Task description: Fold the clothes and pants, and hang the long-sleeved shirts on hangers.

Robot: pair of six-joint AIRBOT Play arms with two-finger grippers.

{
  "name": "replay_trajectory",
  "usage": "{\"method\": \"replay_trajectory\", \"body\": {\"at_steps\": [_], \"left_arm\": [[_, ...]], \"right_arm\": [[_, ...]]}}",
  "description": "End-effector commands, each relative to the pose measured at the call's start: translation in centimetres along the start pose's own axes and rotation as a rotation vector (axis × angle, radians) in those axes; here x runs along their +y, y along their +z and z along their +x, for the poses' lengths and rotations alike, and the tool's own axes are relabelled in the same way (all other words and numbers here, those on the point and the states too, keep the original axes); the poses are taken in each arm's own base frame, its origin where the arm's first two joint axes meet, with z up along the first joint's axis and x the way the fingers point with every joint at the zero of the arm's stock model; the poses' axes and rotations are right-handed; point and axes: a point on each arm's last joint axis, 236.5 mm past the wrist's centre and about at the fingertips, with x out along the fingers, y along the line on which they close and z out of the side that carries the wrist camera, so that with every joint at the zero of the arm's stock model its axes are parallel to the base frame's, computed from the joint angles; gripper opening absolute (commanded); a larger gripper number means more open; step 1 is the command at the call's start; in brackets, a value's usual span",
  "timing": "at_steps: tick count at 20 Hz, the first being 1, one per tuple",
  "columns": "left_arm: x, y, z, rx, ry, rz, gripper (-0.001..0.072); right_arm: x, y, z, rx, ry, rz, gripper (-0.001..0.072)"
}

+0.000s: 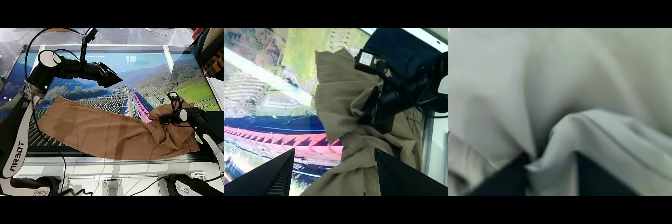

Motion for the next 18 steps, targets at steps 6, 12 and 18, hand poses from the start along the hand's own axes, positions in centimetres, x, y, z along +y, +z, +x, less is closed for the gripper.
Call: {"method": "replay_trajectory", "body": {"at_steps": [6,12,18], "left_arm": [[0.1,0.0,0.0,-0.001,0.003,0.001,0.0579],[1.2,0.2,0.0,-0.011,0.049,0.01,0.0578],[5.8,-0.9,1.3,-0.025,0.141,-0.029,0.0578]], "right_arm": [[-2.0,5.3,-3.3,-0.083,-0.066,0.042,0.0025],[-1.4,12.3,-9.8,-0.294,0.001,0.11,0.0025],[7.0,14.2,-13.2,-0.391,0.274,-0.065,0.0025]]}}
